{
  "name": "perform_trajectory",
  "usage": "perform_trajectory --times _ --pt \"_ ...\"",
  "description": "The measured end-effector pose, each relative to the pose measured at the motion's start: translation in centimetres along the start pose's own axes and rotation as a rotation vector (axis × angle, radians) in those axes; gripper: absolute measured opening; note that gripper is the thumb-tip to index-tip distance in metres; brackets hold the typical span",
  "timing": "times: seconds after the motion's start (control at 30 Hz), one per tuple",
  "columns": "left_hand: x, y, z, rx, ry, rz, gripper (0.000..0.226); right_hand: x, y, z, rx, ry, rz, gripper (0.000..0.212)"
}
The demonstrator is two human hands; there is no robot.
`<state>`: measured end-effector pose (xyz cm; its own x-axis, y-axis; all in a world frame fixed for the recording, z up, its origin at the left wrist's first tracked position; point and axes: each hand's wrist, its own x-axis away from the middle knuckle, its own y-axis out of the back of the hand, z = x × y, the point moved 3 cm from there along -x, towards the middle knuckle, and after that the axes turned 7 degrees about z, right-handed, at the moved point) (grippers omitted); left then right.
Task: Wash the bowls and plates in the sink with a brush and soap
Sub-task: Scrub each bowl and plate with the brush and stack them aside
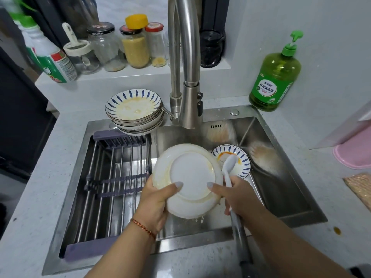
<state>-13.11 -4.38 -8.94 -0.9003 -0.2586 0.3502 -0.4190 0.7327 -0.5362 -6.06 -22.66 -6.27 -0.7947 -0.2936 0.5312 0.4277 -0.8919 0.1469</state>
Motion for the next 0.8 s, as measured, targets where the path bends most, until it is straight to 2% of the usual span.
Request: perform_trajectory --times 0.07,0.13,0.23,0.37,0.43,0.53,0.57,0.7,0.8 --pt "0.0 0.3 -0.7 -0.075 0.066 0.095 0.063 -0.4 1.2 1.1 0.117 0.054 0.004 0.025" --pt "-0.2 0.4 -1.5 -0.163 0.12 0.179 0.057 -0.7 2.0 2.4 0.24 0.108 0.045 0.032" --pt "-0.9 0.2 -2.6 -0.323 0.175 0.218 0.058 -0.9 2.6 4.1 0.426 0.166 0.11 0.044" --pt "-1.8 -0.5 -4.3 -0.558 0.152 0.287 0.061 -0.4 1.7 5.2 0.588 0.234 0.158 0.049" --pt "-1.7 -0.9 -4.9 -0.713 0.109 0.316 0.056 -0.3 1.4 5.1 0.708 0.27 0.128 0.047" --pt "-1.3 -0.8 -5.3 -0.865 0.022 0.198 0.041 -0.4 1.9 4.2 0.714 0.255 0.017 0.02" --pt "-1.2 -0.5 -5.4 -0.879 -0.008 0.139 0.038 -0.2 2.1 3.7 0.692 0.237 0.006 0.018" --pt "-1.1 -0.1 -5.6 -0.843 -0.072 0.021 0.033 0.4 1.2 0.9 0.603 0.076 0.132 0.044" --pt "-0.7 -0.8 -5.4 -0.969 -0.11 0.057 0.034 0.1 0.6 0.8 0.521 0.06 0.121 0.037"
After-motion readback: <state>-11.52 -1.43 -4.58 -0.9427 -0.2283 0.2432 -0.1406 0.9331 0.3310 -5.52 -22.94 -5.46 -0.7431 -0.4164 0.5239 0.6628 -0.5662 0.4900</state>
